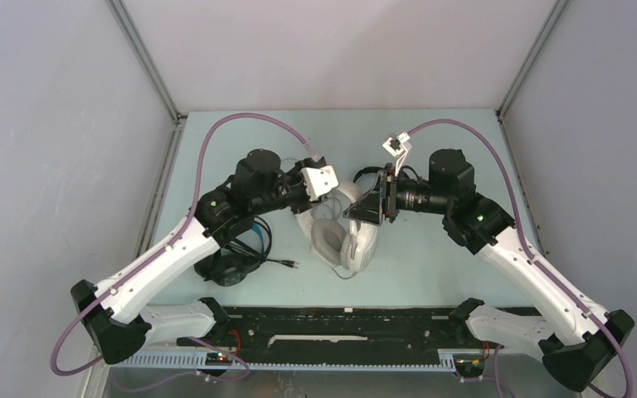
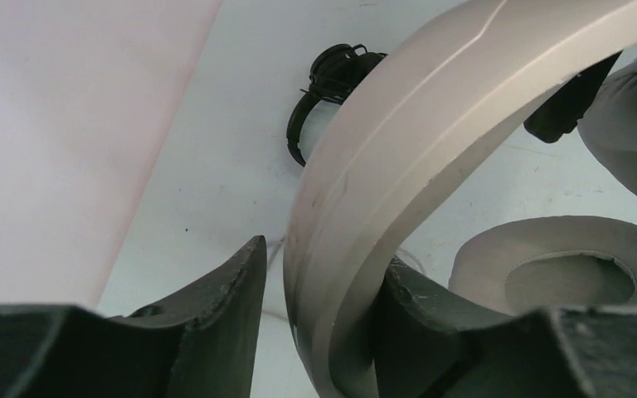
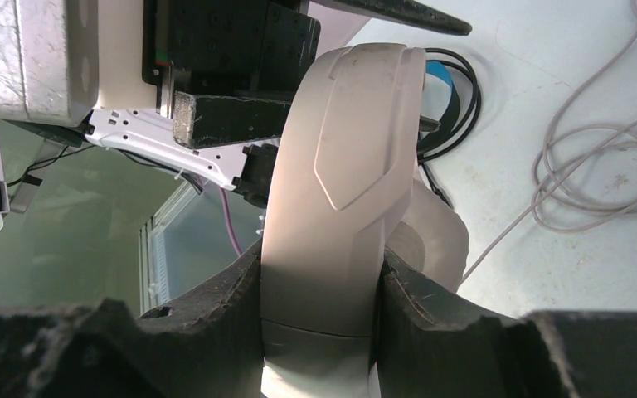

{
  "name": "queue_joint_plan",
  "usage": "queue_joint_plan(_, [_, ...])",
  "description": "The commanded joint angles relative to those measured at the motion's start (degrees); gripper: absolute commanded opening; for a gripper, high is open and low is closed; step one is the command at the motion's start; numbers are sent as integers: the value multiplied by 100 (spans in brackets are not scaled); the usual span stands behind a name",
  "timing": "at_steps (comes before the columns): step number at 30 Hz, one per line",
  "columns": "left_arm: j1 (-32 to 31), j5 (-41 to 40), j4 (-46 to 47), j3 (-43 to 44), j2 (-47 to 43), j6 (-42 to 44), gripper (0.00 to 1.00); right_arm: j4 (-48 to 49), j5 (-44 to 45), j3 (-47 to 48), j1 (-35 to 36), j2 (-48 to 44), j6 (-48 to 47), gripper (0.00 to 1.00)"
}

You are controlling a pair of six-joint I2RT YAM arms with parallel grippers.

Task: Wrap the headphones
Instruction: Pick up the headphones from the center of the board.

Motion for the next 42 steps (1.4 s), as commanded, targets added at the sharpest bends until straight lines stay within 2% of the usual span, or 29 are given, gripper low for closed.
queue_joint_plan(1, [-39, 48, 282, -96, -41, 31, 45, 475, -5, 101, 16, -93, 10, 0])
queue_joint_plan(3, [-39, 27, 248, -62, -40, 24, 32, 483, 7, 106, 4, -33, -25, 2])
queue_joint_plan(6, [-33, -281, 110, 20, -58, -32, 6, 531, 144, 103, -21, 15, -54, 12])
queue_joint_plan(7, [-34, -457, 28, 59, -61, -96, 1, 559, 224, 102, -36, 1, -50, 18])
queue_joint_plan(13, [-4, -1736, -574, 507, 13, -745, 0, 732, 866, 107, -149, -255, -194, 58])
queue_joint_plan(17, [164, -1990, -951, 928, 168, -1364, 0, 797, 1248, 68, -151, -428, -503, 75])
queue_joint_plan(21, [500, -1964, -1038, 1039, 129, -2053, 0, 1337, 1257, -267, -126, -723, -663, 86])
queue_joint_plan(28, [1326, -2254, -530, 872, -388, -3558, 0, 2157, 1331, -983, 8, -1058, -1305, 87])
queue_joint_plan(33, [2121, -1600, -298, 716, -777, -4433, 0, 3023, 1245, -1582, 141, -1140, -1624, 87])
queue_joint_plan(37, [2277, -1347, -197, 780, -1032, -4741, 0, 3964, 1127, -1989, 382, -1028, -1684, 84])
queue_joint_plan(42, [2281, -965, -409, 1084, -1049, -4978, 0, 4670, 1345, -2283, 817, -723, -2282, 76])
